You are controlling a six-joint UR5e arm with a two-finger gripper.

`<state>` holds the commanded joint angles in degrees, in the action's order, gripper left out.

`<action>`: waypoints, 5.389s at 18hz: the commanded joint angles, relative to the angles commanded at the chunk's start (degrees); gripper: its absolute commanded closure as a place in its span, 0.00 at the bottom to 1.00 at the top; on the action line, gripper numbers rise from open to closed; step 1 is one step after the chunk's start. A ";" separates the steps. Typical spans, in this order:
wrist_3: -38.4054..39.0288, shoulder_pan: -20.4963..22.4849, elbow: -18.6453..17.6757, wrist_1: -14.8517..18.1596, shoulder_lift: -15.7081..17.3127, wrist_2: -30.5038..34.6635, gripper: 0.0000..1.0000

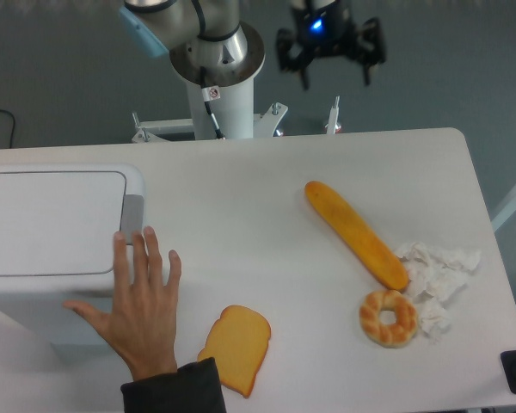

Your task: Close the trash can

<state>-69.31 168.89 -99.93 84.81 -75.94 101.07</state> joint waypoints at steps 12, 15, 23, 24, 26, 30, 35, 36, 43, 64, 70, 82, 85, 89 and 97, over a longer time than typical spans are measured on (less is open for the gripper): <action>-34.57 41.49 1.66 2.20 -4.38 -5.19 0.00; -37.82 47.04 3.08 1.94 -7.63 -4.92 0.00; -37.83 53.38 5.54 -0.62 -14.50 -4.75 0.00; -37.48 53.47 5.36 -0.44 -14.50 -4.66 0.00; -37.39 54.69 4.40 -0.44 -14.41 -4.74 0.00; -37.21 54.88 3.07 -0.27 -14.85 -4.74 0.00; -37.13 54.44 2.81 -0.70 -15.20 -4.74 0.00; -37.13 54.44 2.81 -0.70 -15.20 -4.74 0.00; -37.13 54.44 2.81 -0.70 -15.20 -4.74 0.00; -37.13 54.44 2.81 -0.70 -15.20 -4.74 0.00; -37.13 54.44 2.81 -0.70 -15.20 -4.74 0.00; -37.13 54.44 2.81 -0.70 -15.20 -4.74 0.00; -37.13 54.44 2.81 -0.70 -15.20 -4.74 0.00; -37.13 54.44 2.81 -0.70 -15.20 -4.74 0.00; -37.13 54.44 2.81 -0.70 -15.20 -4.74 0.00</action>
<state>-106.44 223.33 -97.12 84.11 -91.14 96.33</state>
